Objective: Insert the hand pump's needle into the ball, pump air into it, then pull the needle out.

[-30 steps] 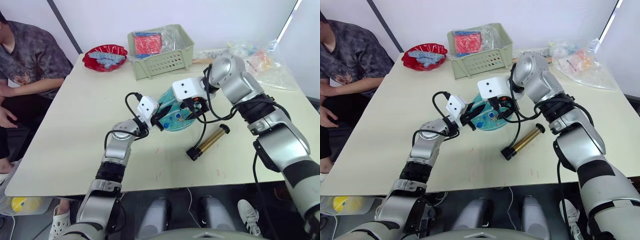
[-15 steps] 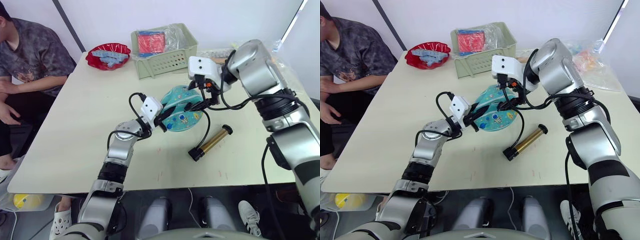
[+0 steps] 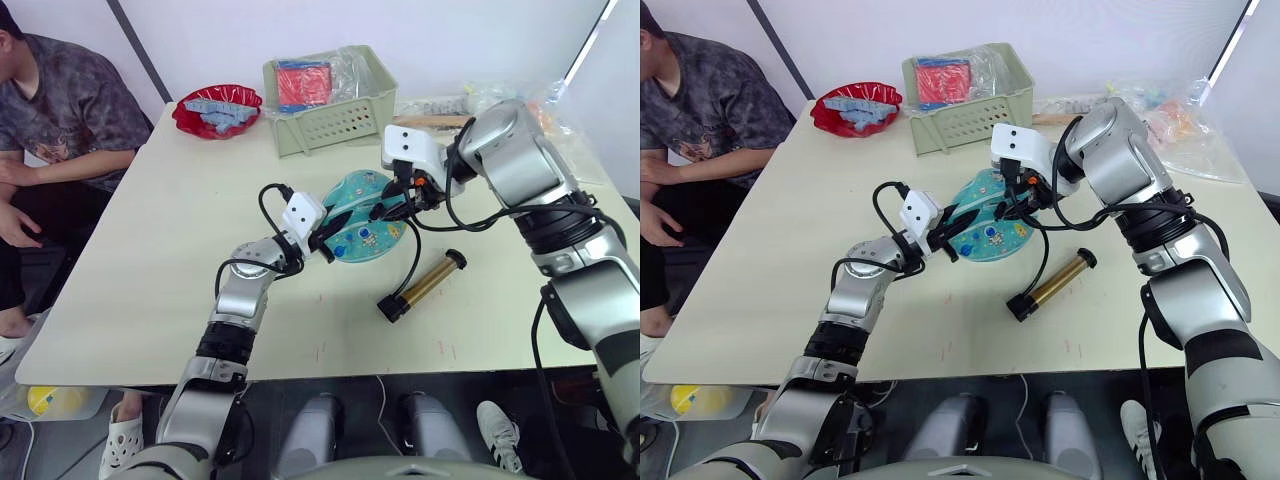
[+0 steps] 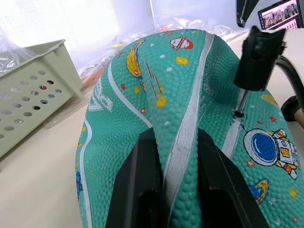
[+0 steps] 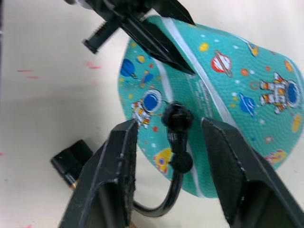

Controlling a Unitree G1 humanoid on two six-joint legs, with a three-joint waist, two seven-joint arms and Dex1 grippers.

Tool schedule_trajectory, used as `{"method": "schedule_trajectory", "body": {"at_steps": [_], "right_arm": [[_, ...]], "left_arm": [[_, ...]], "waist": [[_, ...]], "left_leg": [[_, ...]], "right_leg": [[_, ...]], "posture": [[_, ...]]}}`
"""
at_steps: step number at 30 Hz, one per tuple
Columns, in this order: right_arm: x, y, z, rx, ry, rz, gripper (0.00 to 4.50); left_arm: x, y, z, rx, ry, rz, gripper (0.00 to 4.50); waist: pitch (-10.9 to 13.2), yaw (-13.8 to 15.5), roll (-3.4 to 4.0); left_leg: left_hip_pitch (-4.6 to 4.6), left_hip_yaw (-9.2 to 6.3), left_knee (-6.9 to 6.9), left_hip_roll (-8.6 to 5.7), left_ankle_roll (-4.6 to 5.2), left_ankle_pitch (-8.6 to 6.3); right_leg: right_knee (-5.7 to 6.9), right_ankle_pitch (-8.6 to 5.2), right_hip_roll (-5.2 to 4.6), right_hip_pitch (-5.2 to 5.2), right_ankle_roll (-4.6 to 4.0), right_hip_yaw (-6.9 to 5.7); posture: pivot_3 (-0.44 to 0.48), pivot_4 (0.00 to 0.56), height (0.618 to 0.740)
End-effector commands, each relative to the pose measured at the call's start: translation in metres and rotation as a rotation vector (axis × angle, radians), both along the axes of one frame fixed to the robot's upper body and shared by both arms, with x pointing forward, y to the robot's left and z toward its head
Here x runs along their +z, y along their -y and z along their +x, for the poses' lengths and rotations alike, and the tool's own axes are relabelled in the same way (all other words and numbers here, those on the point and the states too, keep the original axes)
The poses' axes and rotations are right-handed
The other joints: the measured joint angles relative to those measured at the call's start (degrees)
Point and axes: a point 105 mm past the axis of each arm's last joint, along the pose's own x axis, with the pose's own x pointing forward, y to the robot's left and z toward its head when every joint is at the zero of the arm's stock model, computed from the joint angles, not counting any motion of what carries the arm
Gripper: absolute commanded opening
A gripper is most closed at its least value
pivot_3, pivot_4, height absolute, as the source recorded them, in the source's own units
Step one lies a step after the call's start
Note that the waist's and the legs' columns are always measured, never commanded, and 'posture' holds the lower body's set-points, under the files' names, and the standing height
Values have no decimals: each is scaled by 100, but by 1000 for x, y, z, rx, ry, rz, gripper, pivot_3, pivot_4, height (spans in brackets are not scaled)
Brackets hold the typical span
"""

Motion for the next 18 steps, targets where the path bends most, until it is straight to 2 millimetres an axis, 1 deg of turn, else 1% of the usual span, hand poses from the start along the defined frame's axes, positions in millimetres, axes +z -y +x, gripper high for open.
{"method": "schedule_trajectory", "body": {"at_steps": [1,5,12,18], "right_arm": [[6,-2,0,9,39,4,2085],[6,-2,1,6,41,5,2085],[-5,-5,6,-12,27,-17,2085],[-7,-9,11,-11,30,-23,2085]], "left_arm": [[-29,10,-9,-56,-96,66,330],[-30,10,-10,-56,-98,66,330],[-30,11,-10,-57,-100,64,330],[-30,10,-9,-53,-101,65,330]], "waist": [[0,0,0],[0,0,0],[0,-5,0],[0,-4,0]], "left_leg": [[0,0,0,0,0,0],[-2,-3,0,-2,-3,2],[-2,-5,1,-2,-3,2],[-4,-9,1,-6,-6,4]], "right_leg": [[0,0,0,0,0,0],[0,0,0,0,0,-2],[0,0,0,1,0,-4],[0,0,0,0,0,-6]], "posture": [[0,150,738],[0,150,738],[0,150,738],[0,150,738]]}}
